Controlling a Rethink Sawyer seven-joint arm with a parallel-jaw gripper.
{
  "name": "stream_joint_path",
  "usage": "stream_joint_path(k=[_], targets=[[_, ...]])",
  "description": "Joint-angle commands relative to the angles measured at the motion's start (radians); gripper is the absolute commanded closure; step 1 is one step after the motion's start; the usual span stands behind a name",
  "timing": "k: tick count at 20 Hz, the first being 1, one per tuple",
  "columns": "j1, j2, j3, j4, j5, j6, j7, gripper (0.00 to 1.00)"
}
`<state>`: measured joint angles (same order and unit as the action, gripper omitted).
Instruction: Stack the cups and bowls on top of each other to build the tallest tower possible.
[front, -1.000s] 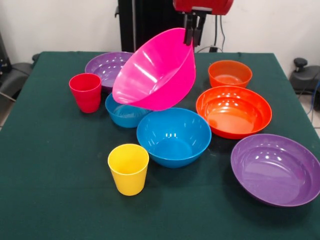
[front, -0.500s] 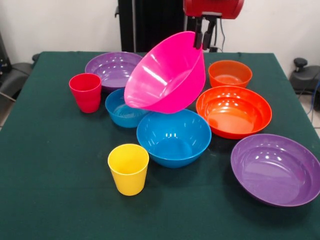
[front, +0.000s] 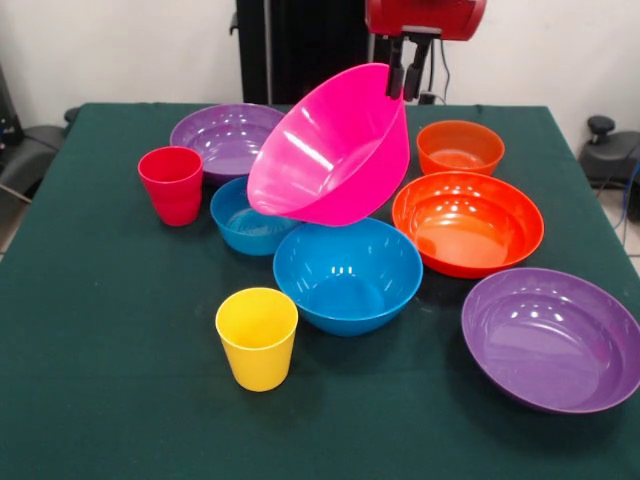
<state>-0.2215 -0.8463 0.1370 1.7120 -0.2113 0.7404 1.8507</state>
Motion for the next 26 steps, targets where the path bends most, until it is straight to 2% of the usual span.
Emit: stream_joint_path(k=[1, 12, 26], targets=[[0.021, 0.052, 0.018, -0.022, 0.025, -0.036, 0.141, 1.00], [0.040, 0.088, 0.004, -0.061, 0.046, -0.057, 0.165, 1.00], [0.030, 0.145, 0.022, -0.105, 0.071, -0.086, 0.129, 1.00]])
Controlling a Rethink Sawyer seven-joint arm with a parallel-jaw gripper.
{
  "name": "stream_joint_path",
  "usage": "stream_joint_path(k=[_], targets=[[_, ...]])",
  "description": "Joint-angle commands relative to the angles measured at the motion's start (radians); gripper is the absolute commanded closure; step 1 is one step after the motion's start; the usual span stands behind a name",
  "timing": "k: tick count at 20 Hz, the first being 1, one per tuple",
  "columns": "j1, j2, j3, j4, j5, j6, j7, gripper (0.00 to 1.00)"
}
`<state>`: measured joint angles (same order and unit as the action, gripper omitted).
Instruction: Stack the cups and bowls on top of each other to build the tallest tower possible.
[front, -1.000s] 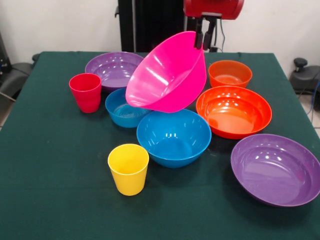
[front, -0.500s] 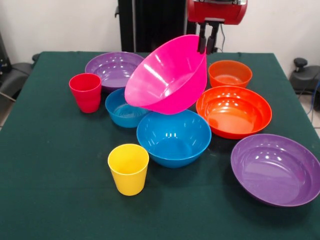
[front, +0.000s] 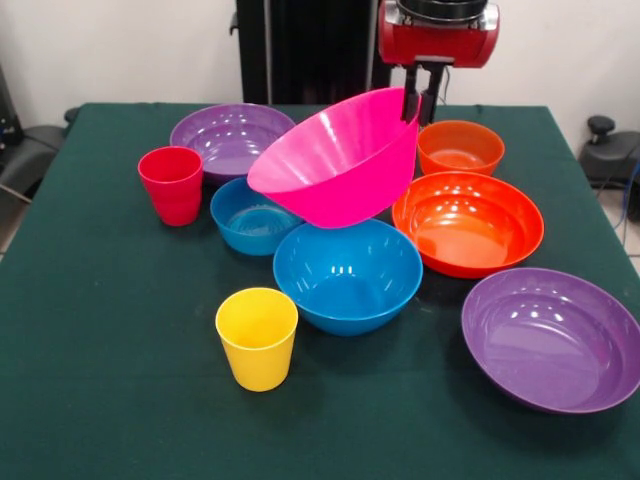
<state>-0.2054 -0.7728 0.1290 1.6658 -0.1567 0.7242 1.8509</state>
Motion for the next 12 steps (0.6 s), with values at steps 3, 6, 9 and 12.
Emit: stream_joint_path(k=[3, 6, 9, 12], targets=[[0.008, 0.085, 0.038, -0.086, 0.018, -0.047, 0.110, 1.00], [0.001, 0.092, 0.046, -0.097, 0.023, -0.038, 0.099, 1.00], [-0.001, 0.080, 0.047, -0.059, 0.028, -0.068, 0.104, 1.00], [-0.004, 0.084, 0.051, -0.048, 0.031, -0.082, 0.102, 1.00]])
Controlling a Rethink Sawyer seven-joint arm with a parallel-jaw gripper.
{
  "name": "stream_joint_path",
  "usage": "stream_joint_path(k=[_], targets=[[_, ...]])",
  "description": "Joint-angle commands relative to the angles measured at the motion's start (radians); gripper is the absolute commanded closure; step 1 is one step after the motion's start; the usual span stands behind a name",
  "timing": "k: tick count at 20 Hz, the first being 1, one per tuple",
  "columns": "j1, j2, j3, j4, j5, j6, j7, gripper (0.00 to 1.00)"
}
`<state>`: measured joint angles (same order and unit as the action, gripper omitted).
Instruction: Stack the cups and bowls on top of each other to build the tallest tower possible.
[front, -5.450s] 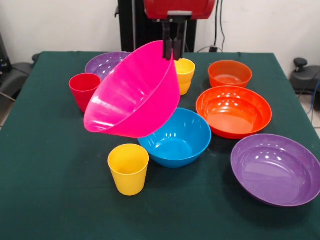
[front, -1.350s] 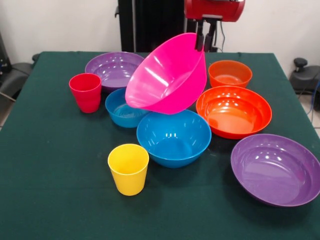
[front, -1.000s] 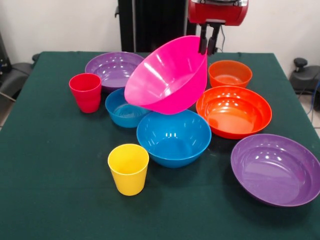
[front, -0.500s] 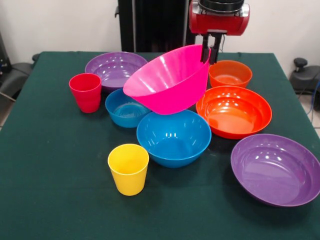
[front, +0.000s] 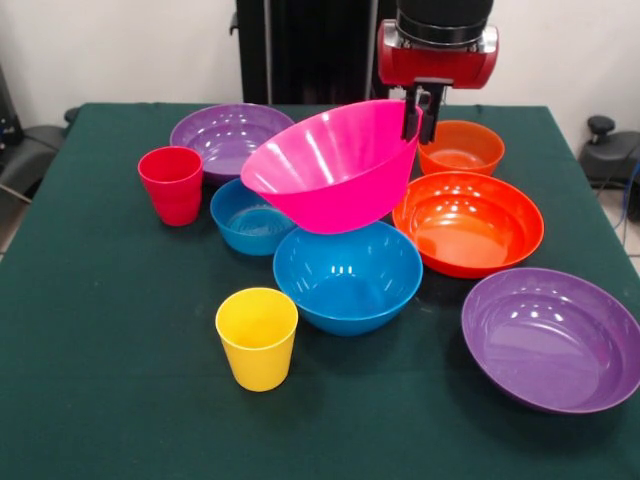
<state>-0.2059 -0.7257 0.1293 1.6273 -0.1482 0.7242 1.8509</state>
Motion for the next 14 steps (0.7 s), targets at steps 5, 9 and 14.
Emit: stream_joint_path(k=[5, 9, 14], targets=[[-0.007, 0.039, 0.056, -0.012, 0.026, -0.077, 0.093, 1.00], [-0.007, 0.043, 0.058, -0.023, 0.024, -0.068, 0.086, 1.00], [-0.015, 0.048, 0.068, -0.034, 0.024, -0.059, 0.069, 1.00]])
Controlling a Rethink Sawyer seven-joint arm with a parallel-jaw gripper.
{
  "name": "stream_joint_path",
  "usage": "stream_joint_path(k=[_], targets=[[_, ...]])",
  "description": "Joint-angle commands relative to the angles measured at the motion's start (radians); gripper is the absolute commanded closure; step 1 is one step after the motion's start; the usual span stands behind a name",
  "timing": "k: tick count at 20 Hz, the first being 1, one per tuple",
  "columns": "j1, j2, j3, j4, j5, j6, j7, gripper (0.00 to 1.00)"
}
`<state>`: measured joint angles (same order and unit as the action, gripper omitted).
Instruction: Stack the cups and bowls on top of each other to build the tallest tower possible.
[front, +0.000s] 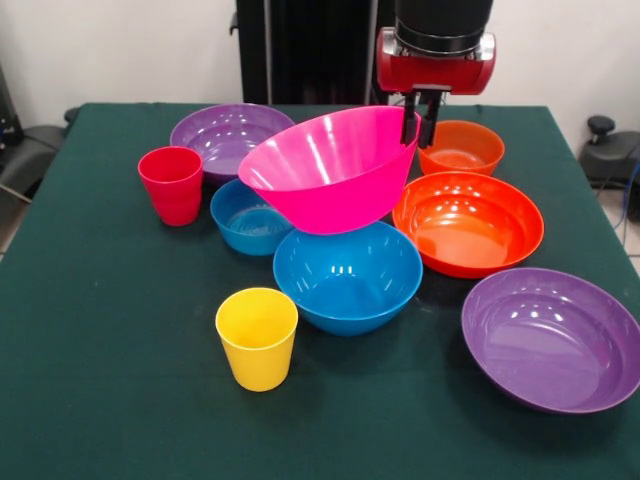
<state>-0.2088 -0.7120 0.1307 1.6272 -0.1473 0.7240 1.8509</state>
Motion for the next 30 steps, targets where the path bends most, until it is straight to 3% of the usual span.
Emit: stream_joint_path(k=[1, 22, 23, 30], targets=[[-0.014, 0.036, 0.068, -0.038, 0.023, -0.056, 0.065, 1.00], [-0.025, 0.055, 0.082, -0.080, 0.035, -0.029, 0.034, 1.00], [-0.022, 0.055, 0.079, -0.082, 0.031, -0.031, 0.032, 0.00], [-0.030, 0.063, 0.094, -0.099, 0.033, -0.028, 0.011, 0.00]])
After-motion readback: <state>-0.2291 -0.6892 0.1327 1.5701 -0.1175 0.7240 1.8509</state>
